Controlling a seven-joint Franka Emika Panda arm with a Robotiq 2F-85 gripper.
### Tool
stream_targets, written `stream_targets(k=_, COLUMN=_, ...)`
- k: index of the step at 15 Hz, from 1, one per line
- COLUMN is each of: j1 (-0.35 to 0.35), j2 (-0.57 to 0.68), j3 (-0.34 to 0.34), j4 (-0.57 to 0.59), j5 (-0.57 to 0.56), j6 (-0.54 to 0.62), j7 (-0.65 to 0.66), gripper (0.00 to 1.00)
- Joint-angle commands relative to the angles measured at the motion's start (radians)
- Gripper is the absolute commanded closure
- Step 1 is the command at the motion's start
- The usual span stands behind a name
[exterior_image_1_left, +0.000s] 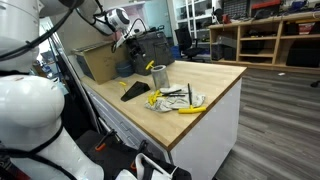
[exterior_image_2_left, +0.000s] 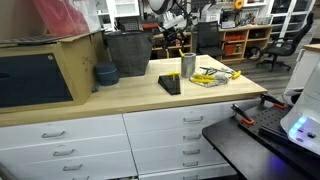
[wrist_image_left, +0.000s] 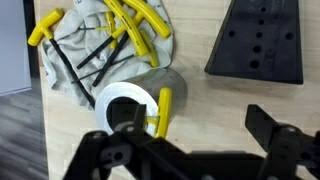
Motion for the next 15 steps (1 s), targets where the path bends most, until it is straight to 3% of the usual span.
stream_targets(k=1, j1=0.039, j2=0.049, j3=-0.040, j4=0.070, j5=-0.080, j6=-0.033, j7=0.063, gripper=0.00)
stream_targets(k=8, j1=0.048, j2=0.083, j3=-0.078, j4=0.061, j5=-0.204, j6=0.006, j7=0.129, gripper=0.00)
stream_targets(k=15, j1=0.080, j2=0.075, j3=-0.073, j4=0.022, j5=-0.304, j6=0.044, j7=0.197, gripper=0.00)
